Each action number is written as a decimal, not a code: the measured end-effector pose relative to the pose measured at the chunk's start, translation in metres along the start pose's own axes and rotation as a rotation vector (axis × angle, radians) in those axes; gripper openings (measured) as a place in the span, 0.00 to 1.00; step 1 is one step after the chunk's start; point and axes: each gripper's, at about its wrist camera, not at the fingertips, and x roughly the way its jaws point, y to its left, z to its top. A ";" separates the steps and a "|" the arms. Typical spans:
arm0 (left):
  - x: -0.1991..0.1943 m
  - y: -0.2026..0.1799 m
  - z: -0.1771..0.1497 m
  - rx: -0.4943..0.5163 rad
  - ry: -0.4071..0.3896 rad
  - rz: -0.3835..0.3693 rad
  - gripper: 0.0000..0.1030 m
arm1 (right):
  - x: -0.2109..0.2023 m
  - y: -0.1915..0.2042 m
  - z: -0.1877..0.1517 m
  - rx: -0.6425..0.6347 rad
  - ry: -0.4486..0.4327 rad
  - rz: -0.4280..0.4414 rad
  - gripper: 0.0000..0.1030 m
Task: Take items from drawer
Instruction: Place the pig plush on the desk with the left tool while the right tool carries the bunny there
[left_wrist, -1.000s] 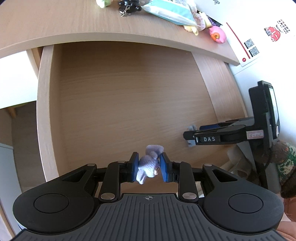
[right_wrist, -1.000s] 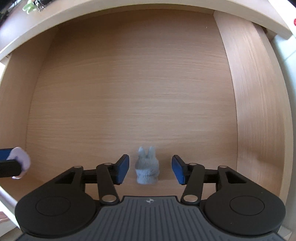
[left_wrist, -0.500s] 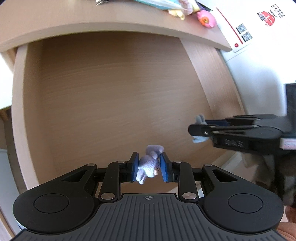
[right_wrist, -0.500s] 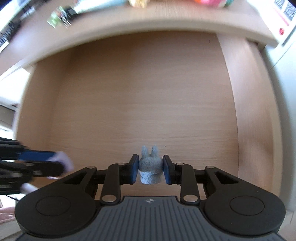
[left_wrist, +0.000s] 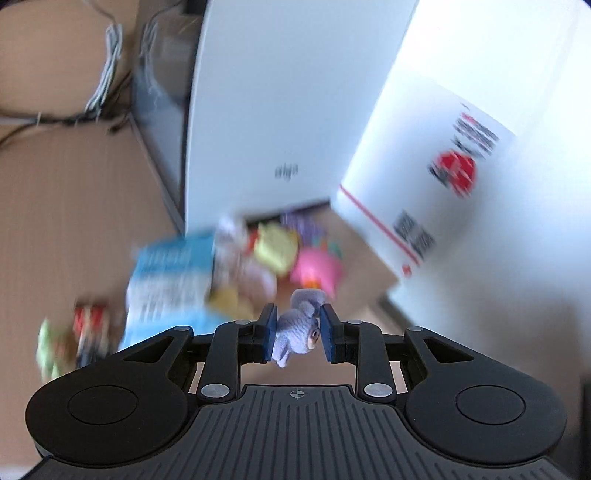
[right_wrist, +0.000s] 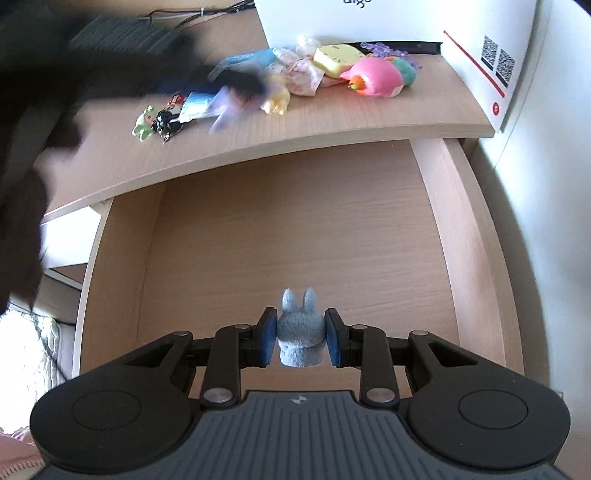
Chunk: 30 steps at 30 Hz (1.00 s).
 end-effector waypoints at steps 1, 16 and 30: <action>0.011 -0.001 0.007 -0.006 0.001 -0.009 0.28 | -0.001 -0.001 0.000 -0.003 -0.003 -0.004 0.26; 0.058 -0.004 0.000 0.069 -0.008 0.072 0.28 | 0.005 -0.029 0.003 0.009 -0.016 -0.062 0.26; -0.044 0.041 -0.075 -0.155 0.079 0.005 0.27 | -0.002 -0.043 0.054 -0.006 -0.116 -0.089 0.26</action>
